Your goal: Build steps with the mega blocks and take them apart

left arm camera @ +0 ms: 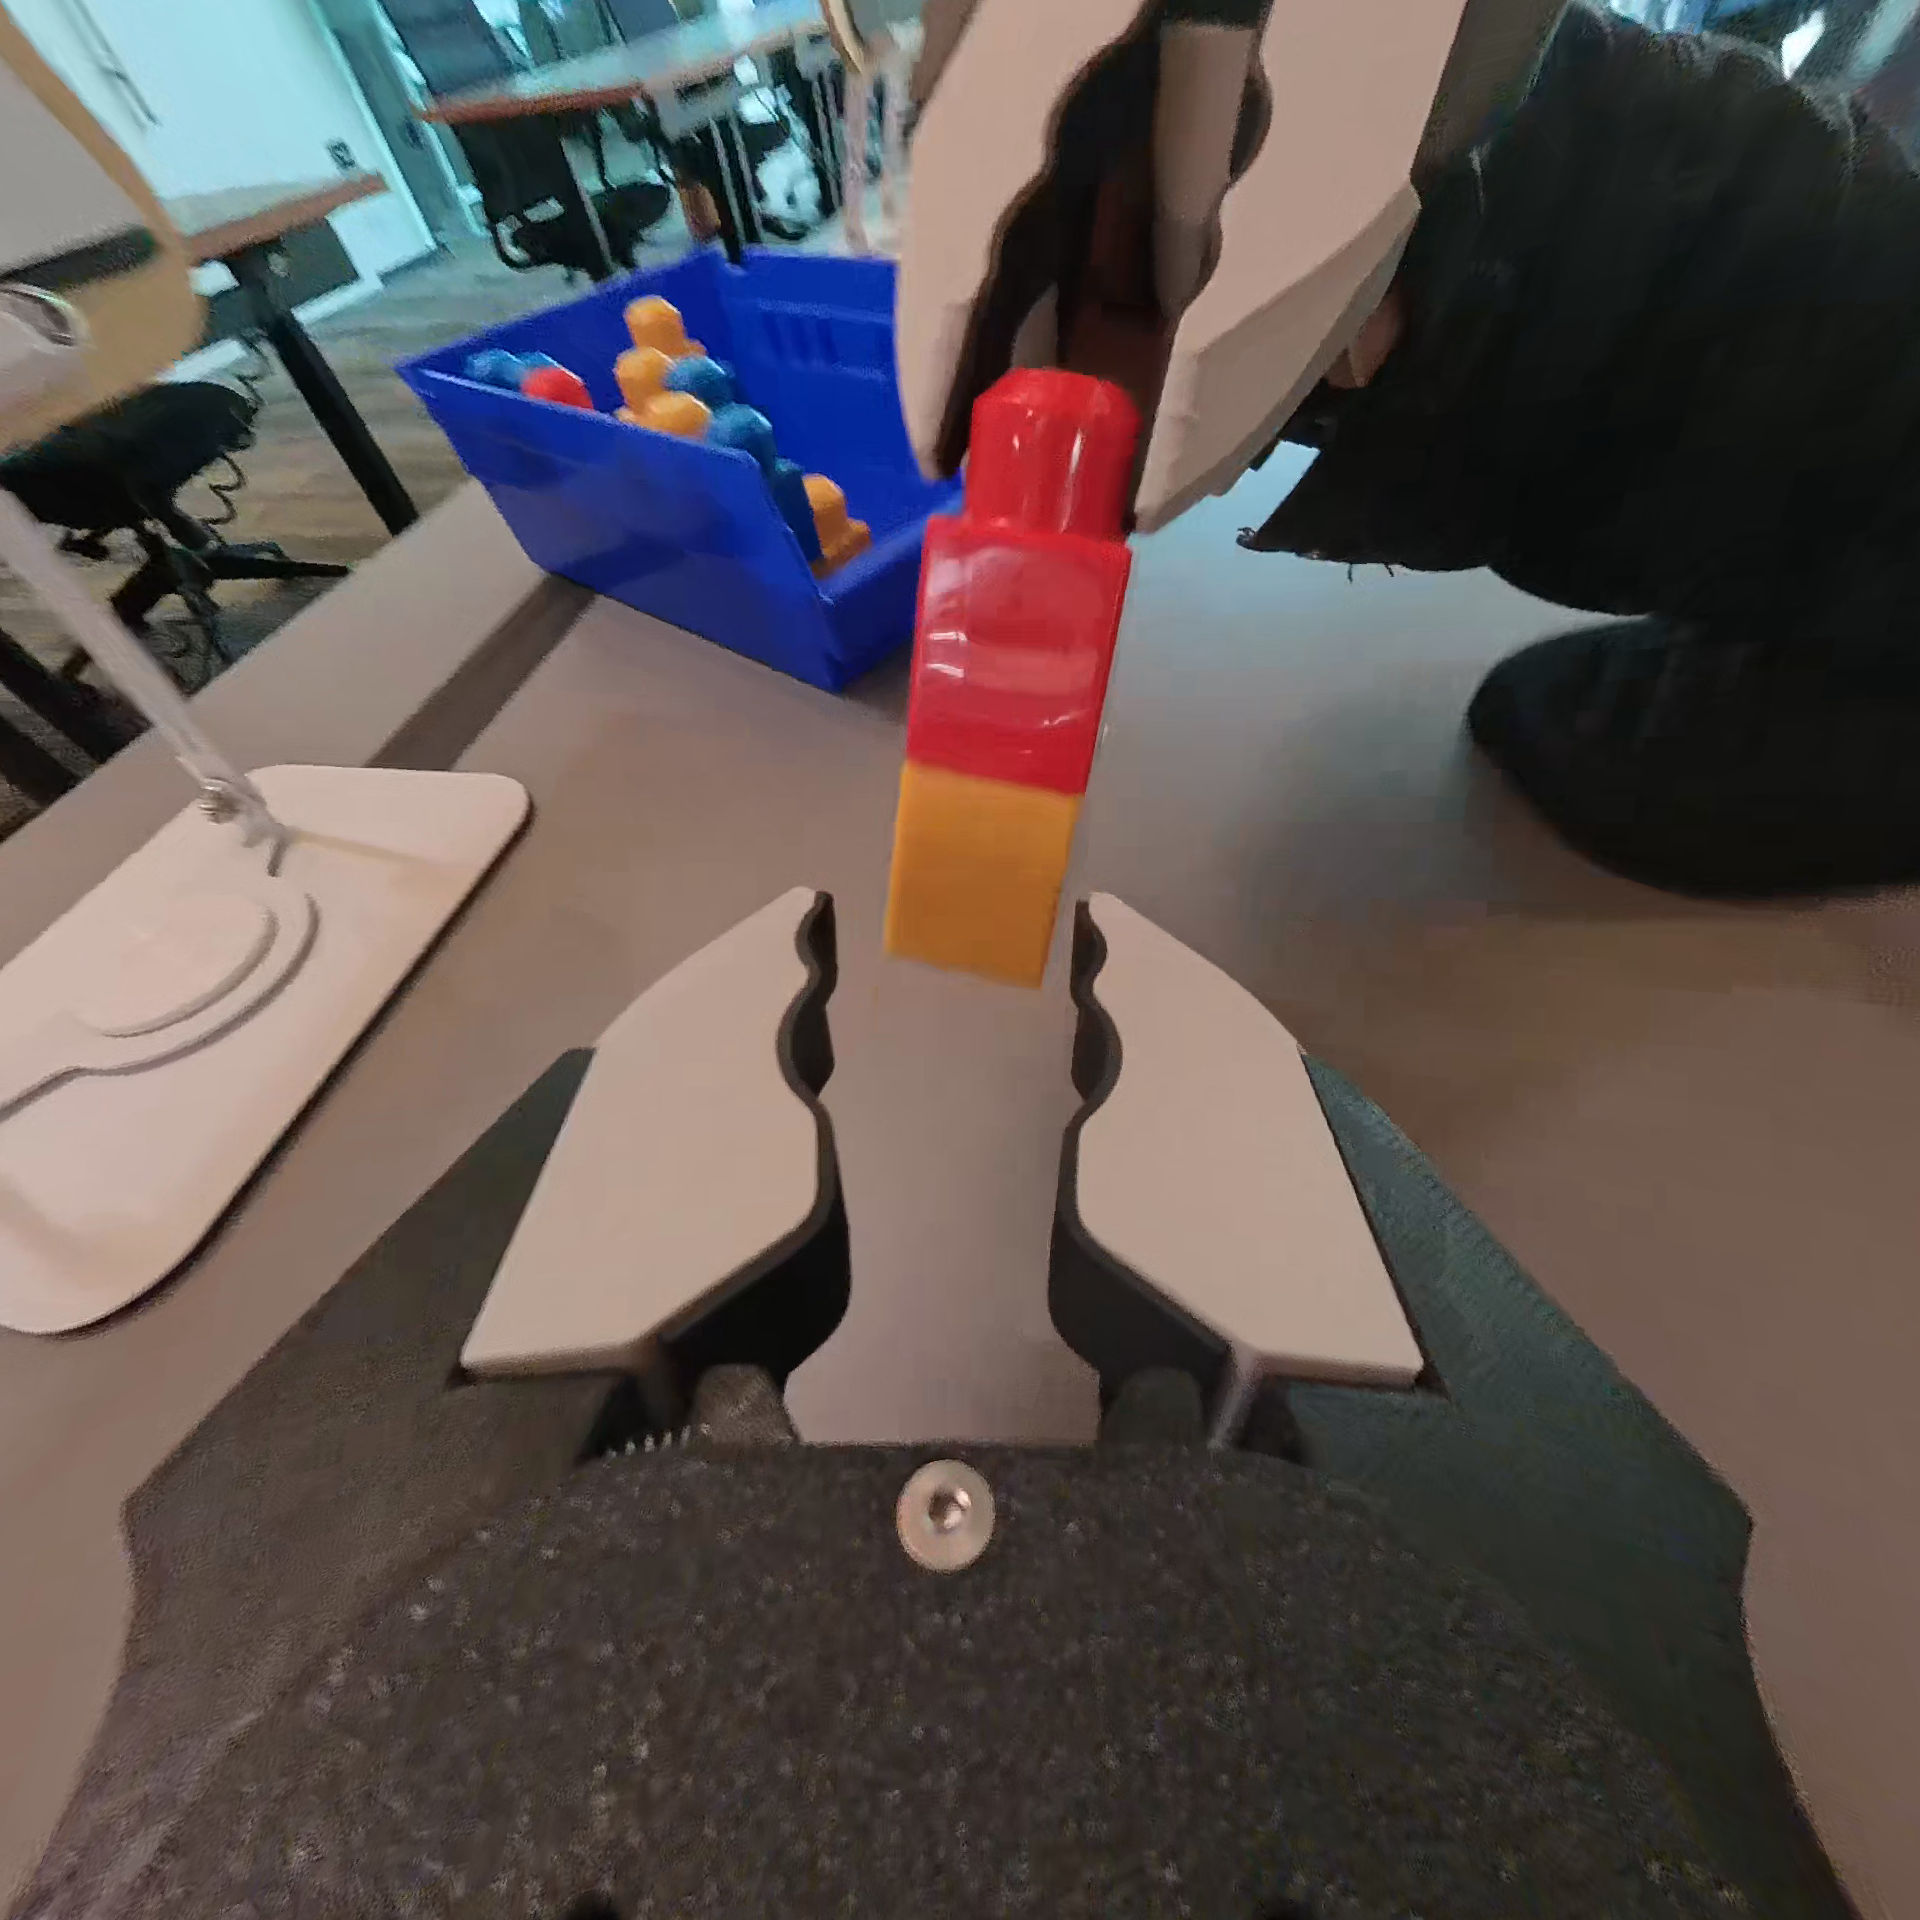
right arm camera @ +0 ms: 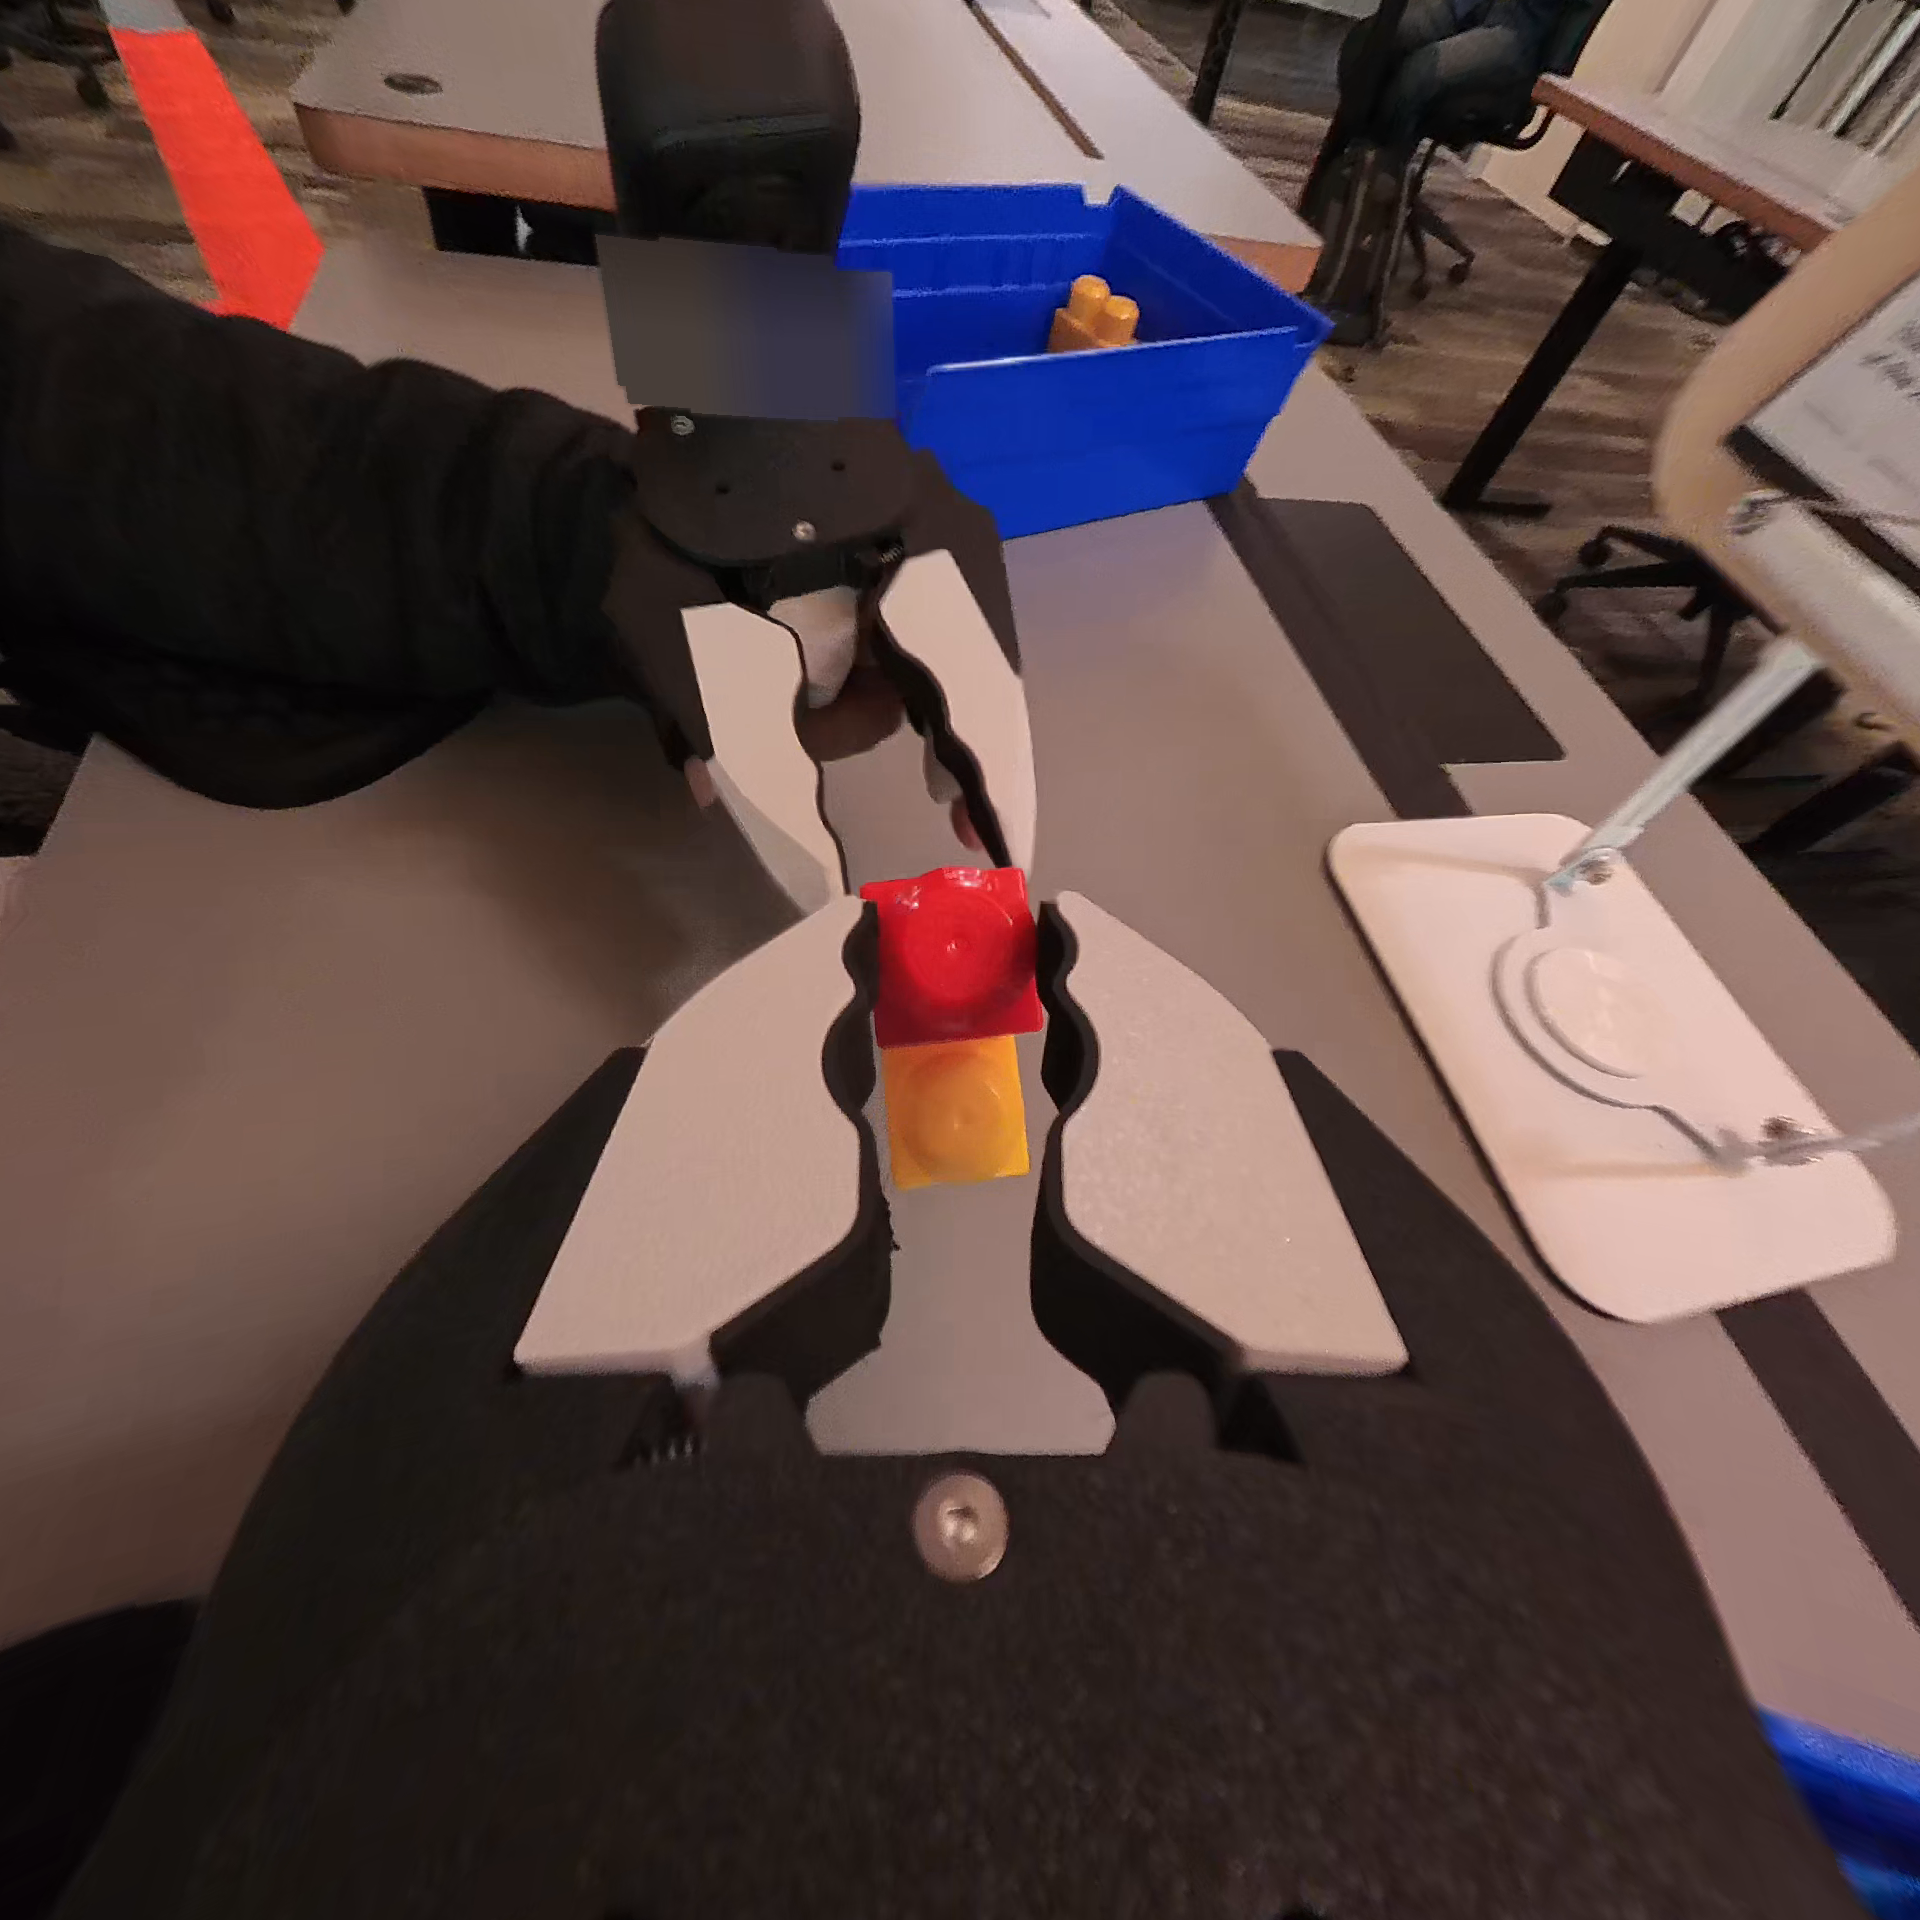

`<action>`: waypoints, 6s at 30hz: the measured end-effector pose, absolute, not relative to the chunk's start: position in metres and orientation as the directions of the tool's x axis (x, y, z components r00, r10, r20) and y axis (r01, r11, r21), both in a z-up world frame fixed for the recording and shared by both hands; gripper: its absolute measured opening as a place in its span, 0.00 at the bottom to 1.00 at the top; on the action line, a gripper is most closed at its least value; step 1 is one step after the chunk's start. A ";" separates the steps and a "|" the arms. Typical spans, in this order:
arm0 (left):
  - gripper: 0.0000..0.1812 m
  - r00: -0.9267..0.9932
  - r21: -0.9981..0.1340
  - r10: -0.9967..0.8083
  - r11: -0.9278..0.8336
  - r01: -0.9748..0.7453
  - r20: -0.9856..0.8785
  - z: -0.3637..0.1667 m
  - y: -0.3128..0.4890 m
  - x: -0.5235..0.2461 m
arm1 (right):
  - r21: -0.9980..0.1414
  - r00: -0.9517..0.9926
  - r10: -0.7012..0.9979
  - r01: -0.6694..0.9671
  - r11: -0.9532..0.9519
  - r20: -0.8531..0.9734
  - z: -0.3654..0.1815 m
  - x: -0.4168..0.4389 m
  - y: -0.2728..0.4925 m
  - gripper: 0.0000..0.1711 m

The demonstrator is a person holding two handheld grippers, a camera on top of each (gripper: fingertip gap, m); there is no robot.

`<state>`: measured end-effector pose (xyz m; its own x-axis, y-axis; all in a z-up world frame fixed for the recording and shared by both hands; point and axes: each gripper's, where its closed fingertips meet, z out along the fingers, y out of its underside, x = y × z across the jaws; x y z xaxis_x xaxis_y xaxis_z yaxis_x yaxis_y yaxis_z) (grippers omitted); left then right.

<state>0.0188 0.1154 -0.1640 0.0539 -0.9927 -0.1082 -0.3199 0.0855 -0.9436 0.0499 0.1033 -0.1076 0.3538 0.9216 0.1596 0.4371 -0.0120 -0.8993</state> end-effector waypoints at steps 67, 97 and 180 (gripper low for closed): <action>0.00 0.566 -0.987 -0.813 0.160 -0.007 -0.136 -0.128 0.187 -0.029 | -0.950 0.688 0.673 0.302 0.075 0.272 0.013 0.155 0.197 0.20; 0.00 0.984 -0.987 -0.170 0.158 -0.018 -0.045 -0.027 0.291 -0.295 | -0.998 0.879 0.475 0.054 -0.013 0.042 -0.123 0.096 0.196 0.00; 0.15 0.633 -0.735 -0.767 -0.371 -0.568 -0.102 -0.215 0.181 0.001 | -1.000 0.909 0.416 0.018 -0.022 0.007 -0.112 0.123 0.197 0.00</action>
<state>0.0007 0.1814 -0.2150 0.6334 -0.7670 -0.1021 -0.5676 -0.3709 -0.7350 0.1229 0.1965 -0.1119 0.9093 0.4160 0.0070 0.0179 -0.0224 -0.9996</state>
